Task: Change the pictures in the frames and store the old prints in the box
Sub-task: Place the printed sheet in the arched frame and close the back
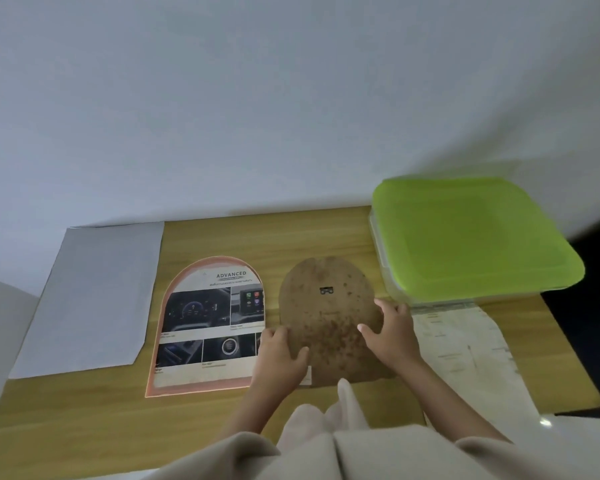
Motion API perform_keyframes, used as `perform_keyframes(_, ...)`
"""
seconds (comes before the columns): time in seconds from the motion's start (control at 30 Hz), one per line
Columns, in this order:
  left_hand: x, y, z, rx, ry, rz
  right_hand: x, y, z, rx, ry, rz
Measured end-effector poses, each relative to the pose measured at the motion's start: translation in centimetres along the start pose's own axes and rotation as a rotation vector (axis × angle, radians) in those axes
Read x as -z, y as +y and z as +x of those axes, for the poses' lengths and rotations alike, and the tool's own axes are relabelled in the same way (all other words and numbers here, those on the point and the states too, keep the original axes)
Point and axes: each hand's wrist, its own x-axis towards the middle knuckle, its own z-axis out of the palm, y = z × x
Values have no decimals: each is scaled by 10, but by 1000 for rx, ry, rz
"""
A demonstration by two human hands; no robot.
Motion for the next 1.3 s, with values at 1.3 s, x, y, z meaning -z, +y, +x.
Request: perform_keyframes(1.3, 124, -96, -11, 248, 366, -82, -92, -121, -53, 164, -102, 316)
